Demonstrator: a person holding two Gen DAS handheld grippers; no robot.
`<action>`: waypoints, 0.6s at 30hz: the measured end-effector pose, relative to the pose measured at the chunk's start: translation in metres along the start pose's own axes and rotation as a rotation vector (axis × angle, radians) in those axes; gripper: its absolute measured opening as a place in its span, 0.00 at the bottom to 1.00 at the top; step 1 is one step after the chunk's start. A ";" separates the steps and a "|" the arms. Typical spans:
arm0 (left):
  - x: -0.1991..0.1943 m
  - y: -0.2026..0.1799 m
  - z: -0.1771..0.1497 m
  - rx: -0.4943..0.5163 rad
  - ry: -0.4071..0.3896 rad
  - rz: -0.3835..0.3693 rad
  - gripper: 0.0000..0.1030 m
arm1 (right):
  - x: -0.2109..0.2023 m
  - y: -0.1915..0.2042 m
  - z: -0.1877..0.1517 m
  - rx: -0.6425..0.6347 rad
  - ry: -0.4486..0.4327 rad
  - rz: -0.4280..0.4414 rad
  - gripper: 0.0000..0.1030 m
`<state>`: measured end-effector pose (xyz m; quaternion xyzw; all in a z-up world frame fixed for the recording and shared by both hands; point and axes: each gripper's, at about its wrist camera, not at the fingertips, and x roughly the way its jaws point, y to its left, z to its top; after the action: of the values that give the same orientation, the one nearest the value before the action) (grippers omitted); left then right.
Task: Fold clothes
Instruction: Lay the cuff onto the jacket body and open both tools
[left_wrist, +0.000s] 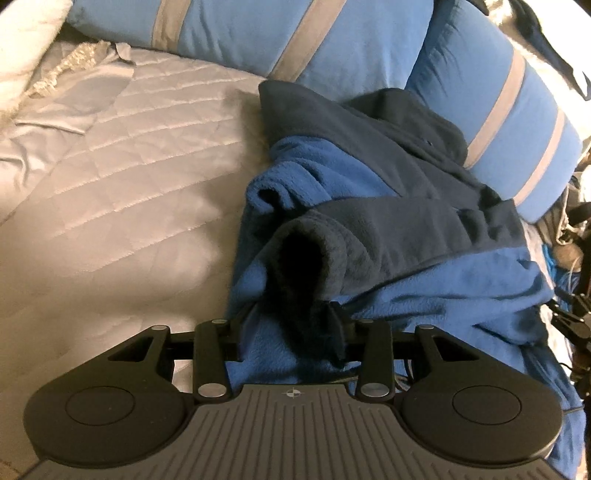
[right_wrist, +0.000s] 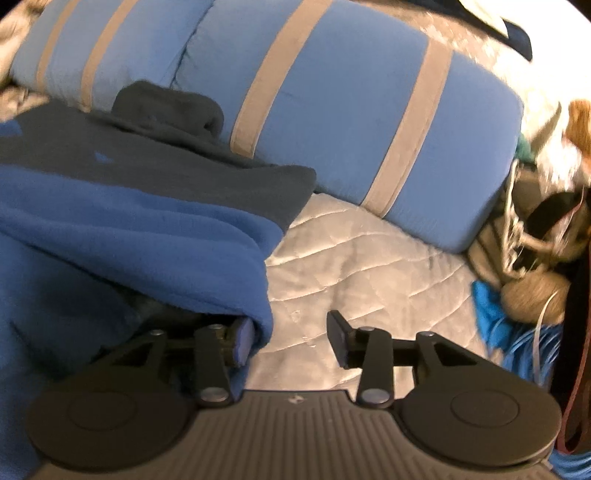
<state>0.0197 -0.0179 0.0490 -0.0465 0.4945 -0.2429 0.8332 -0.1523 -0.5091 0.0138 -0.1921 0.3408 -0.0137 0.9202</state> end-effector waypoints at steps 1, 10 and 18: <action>-0.004 0.000 0.000 0.001 -0.002 0.000 0.39 | -0.001 0.003 0.001 -0.027 -0.005 -0.019 0.57; -0.079 -0.023 0.008 0.062 -0.093 -0.059 0.58 | -0.024 -0.012 -0.003 -0.021 -0.018 0.077 0.82; -0.147 -0.088 0.041 0.157 -0.264 -0.182 0.75 | -0.038 -0.062 -0.010 0.186 -0.014 0.190 0.95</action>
<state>-0.0352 -0.0359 0.2158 -0.0574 0.3541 -0.3471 0.8665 -0.1812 -0.5640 0.0529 -0.0729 0.3481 0.0436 0.9336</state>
